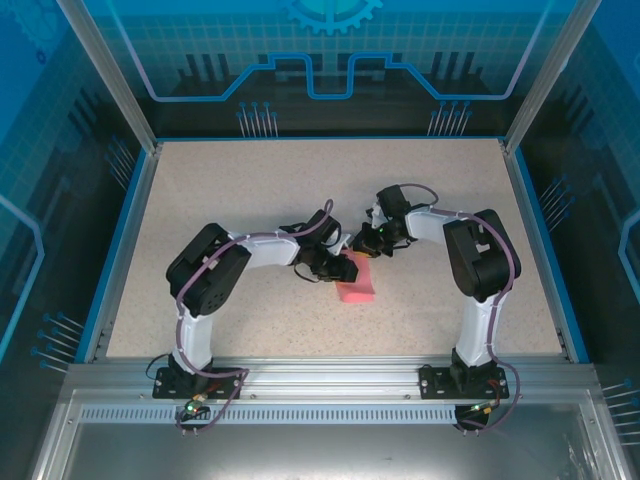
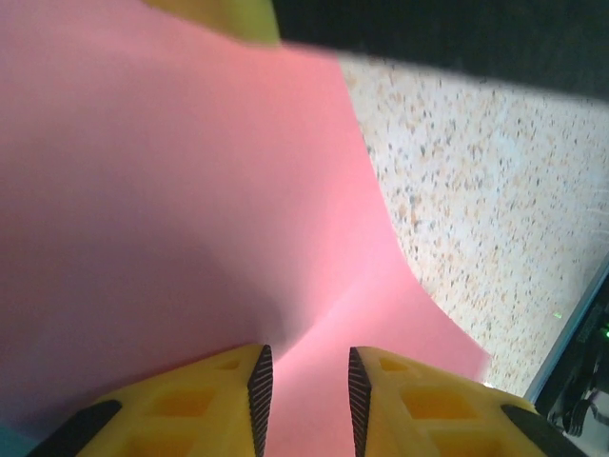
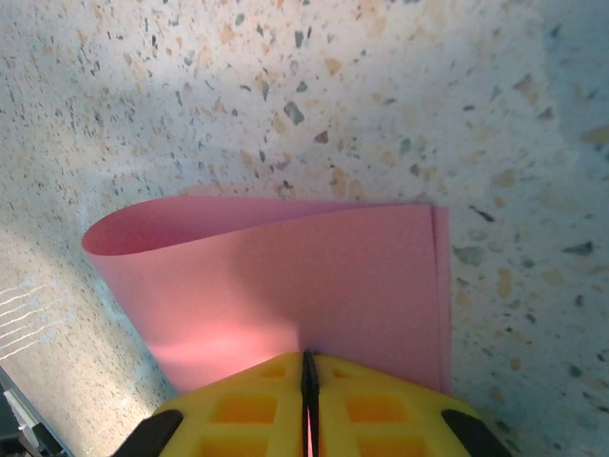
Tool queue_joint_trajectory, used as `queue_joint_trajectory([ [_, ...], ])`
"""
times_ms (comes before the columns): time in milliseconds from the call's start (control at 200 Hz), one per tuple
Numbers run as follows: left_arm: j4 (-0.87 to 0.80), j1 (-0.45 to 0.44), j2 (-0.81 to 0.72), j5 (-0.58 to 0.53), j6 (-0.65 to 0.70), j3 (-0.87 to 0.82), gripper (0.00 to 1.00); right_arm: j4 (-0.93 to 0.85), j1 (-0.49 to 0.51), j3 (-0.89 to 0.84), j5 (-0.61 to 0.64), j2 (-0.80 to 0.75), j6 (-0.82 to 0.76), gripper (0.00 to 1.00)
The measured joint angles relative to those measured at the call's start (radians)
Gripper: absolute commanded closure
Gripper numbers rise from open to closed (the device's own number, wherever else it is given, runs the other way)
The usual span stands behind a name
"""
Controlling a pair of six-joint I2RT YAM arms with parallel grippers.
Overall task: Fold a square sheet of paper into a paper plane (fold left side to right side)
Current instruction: First fold the square sheet of paper in half at the center of the table.
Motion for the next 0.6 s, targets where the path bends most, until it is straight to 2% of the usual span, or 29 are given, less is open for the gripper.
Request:
queue_joint_trajectory([
  [595, 0.037, -0.075, -0.119, -0.006, -0.012, -0.166, 0.67, -0.018, 0.001, 0.008, -0.008, 0.005, 0.001, 0.9],
])
